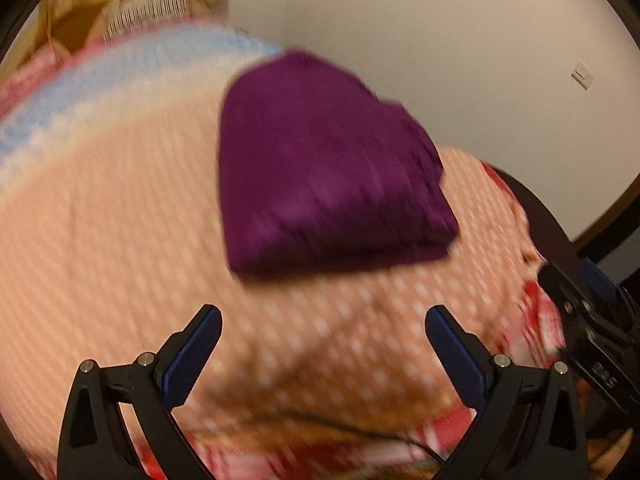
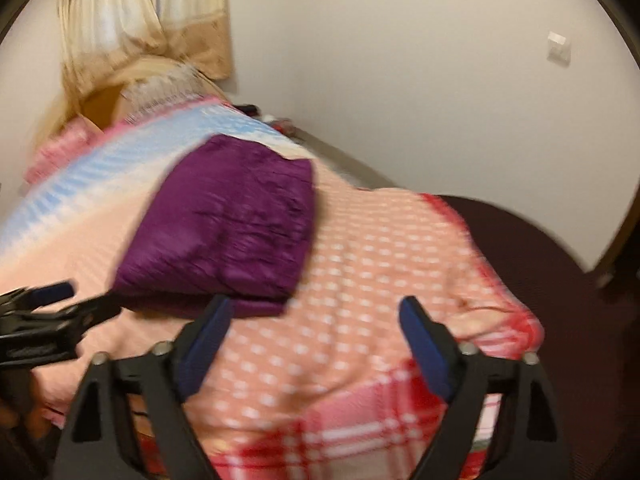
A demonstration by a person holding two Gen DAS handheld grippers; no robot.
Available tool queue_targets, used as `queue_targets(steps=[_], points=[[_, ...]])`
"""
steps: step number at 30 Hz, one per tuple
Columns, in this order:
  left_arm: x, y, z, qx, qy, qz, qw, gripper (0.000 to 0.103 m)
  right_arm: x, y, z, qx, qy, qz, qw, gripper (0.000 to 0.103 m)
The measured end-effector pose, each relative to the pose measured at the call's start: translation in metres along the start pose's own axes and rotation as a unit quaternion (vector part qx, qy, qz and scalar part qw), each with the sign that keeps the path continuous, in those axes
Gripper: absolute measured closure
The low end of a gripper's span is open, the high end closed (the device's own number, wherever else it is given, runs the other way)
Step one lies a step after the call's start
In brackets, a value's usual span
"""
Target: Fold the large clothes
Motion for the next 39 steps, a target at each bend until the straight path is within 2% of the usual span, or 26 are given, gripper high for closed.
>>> queue_targets(steps=[3,7,9,10,12,16,19,22,24,30,35,39], points=[[-0.007,0.017,-0.011,0.009,-0.014,0.013,0.9998,0.001,-0.011,0.007,-0.006,-0.013,0.020,0.006,1.000,0.009],[-0.018,0.044,-0.025,0.051,-0.030,0.040,0.9974,0.001,-0.028,0.020,-0.008,-0.038,0.034,0.036,0.998,0.004],[-0.019,0.055,-0.027,0.063,-0.040,0.059,0.9955,0.001,-0.034,0.030,-0.007,-0.048,0.024,0.058,0.997,0.004],[-0.020,0.062,-0.025,0.052,-0.046,0.070,0.9952,0.001,-0.035,0.033,-0.006,-0.050,0.018,0.066,0.996,0.004],[-0.025,0.072,-0.022,0.065,-0.052,0.082,0.9932,0.001,-0.038,0.041,-0.001,-0.046,-0.009,0.093,0.995,0.004],[-0.049,0.071,-0.013,0.080,-0.071,0.063,0.9922,0.001,-0.042,0.049,0.014,-0.021,-0.070,0.131,0.989,0.004],[-0.080,0.057,-0.001,0.077,-0.109,0.015,0.9909,0.001,-0.048,0.046,0.026,0.005,-0.122,0.143,0.982,0.004],[-0.114,0.040,0.007,0.082,-0.169,-0.056,0.9805,0.001,-0.062,0.037,0.037,0.019,-0.153,0.131,0.979,0.004],[-0.138,0.031,0.006,0.085,-0.188,-0.106,0.9726,0.001,-0.076,0.026,0.042,0.020,-0.157,0.106,0.982,0.004],[-0.187,0.020,-0.008,0.097,-0.185,-0.202,0.9570,0.001,-0.113,-0.008,0.031,0.032,-0.141,0.019,0.989,0.003],[-0.222,0.012,-0.030,0.112,-0.164,-0.273,0.9411,0.001,-0.140,-0.030,0.017,0.054,-0.130,-0.046,0.989,0.002],[-0.250,0.000,-0.044,0.126,-0.157,-0.331,0.9221,0.001,-0.158,-0.048,0.012,0.056,-0.118,-0.093,0.987,0.002]])
Point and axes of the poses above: each gripper's, at about its wrist camera, not at the fingertips, and x roughly the way its jaws point, z to its left, y to its underside, the point moved 3 cm from there along x, roughly the way its jaws point, and after that the axes turned 7 degrees about -z, right-handed, at the moved point
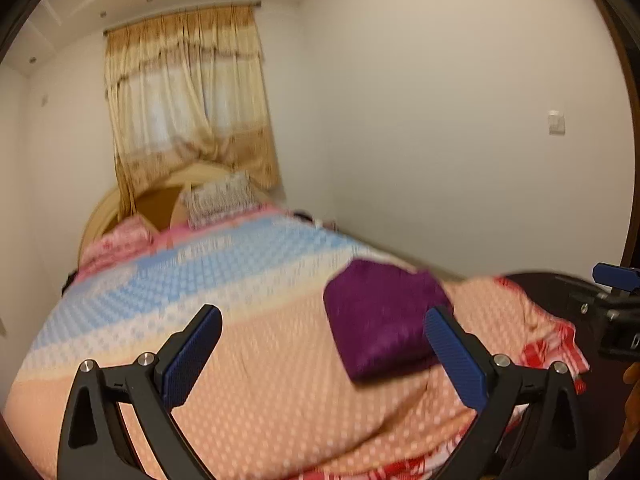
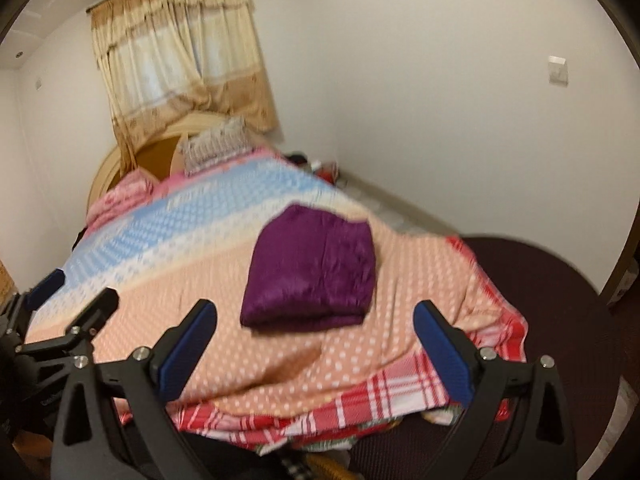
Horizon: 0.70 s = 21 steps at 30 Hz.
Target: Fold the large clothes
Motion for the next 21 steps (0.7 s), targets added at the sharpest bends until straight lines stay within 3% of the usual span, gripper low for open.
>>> queue_targets(steps=[10,16,21], points=[[-0.005,-0.049,-0.007,-0.017,0.022,-0.057,0.9980,0.001,-0.032,-0.041,0.009,-0.047,0.047,-0.120,0.991,0.000],[-0.003,-0.044,-0.008,-0.025,0.022,-0.054,0.9980,0.001,-0.043,-0.043,0.004,-0.046,0.066,-0.175,0.981,0.000],[-0.003,-0.033,-0.003,-0.027,0.001,-0.056,0.9981,0.001,-0.033,-0.037,0.008,-0.057,0.061,-0.182,0.980,0.000]])
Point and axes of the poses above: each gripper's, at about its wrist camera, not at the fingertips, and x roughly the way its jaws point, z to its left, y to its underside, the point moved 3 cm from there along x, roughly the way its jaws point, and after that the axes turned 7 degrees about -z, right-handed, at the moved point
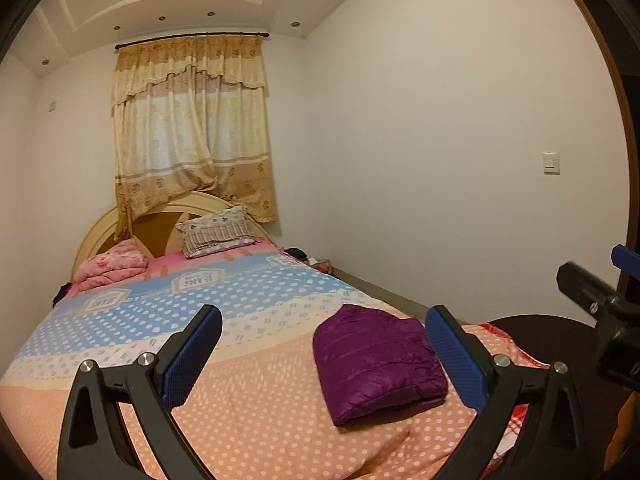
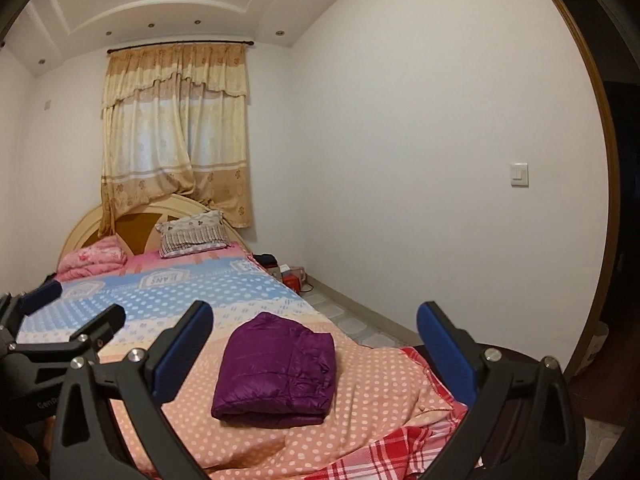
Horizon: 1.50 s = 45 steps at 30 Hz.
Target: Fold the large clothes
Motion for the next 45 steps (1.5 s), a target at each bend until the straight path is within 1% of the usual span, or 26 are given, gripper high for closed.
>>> queue_targets(steps=[3,6,9,15,19,26,32,45], points=[[0.001,0.005,0.003,-0.002,-0.003,0.002,1.0000,0.001,0.003,0.008,0.009,-0.025,0.010,0.003,1.000,0.000],[0.004,0.010,0.005,-0.008,0.000,0.013,0.9999,0.001,0.005,0.015,0.016,-0.036,0.009,0.016,0.999,0.000],[0.006,0.013,0.005,-0.013,-0.001,0.020,0.9997,0.001,0.004,0.018,0.018,-0.032,0.004,0.023,0.999,0.000],[0.012,0.017,0.004,-0.014,-0.002,0.027,0.9995,0.001,-0.002,0.017,0.015,-0.024,0.010,0.019,0.999,0.000],[0.018,0.023,0.001,-0.015,0.005,0.042,0.9990,0.001,0.002,0.018,0.014,-0.023,0.010,0.026,0.999,0.000],[0.025,0.029,0.002,-0.017,-0.007,0.053,0.9984,0.001,0.008,0.023,0.012,-0.010,0.006,0.045,0.999,0.000],[0.027,0.031,0.004,-0.012,-0.015,0.056,0.9982,0.001,0.009,0.024,0.007,0.002,0.005,0.050,0.999,0.000],[0.027,0.030,0.007,-0.010,-0.026,0.054,0.9981,0.001,0.010,0.023,0.005,0.002,0.005,0.049,0.999,0.000]])
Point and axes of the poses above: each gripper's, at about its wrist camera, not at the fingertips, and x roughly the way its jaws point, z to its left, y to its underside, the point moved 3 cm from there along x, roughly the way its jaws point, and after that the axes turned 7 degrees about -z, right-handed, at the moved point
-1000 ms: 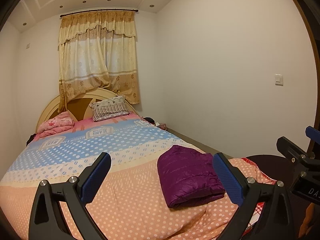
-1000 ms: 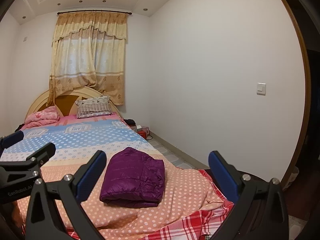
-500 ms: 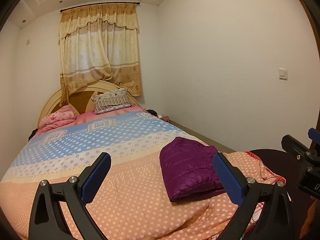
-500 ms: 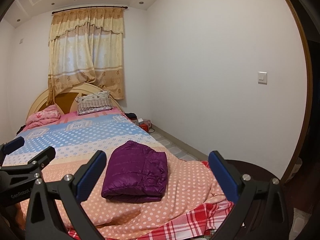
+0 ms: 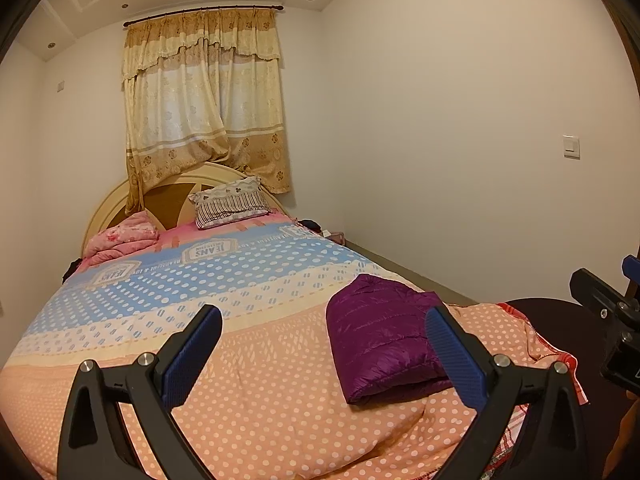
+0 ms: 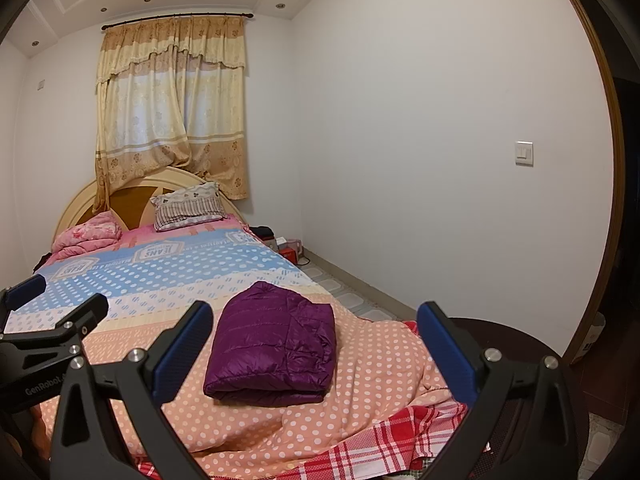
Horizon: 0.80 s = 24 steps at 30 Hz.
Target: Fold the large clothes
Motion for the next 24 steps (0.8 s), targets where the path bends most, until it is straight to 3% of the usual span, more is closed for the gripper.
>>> queue_targets(steps=[24], points=[[0.0049,-0.0008,-0.0032,0.013,-0.013,-0.001,0.9998,0.001,-0.0033,-0.0018,0.0057,0.000,-0.002,0.000,1.000,0.000]])
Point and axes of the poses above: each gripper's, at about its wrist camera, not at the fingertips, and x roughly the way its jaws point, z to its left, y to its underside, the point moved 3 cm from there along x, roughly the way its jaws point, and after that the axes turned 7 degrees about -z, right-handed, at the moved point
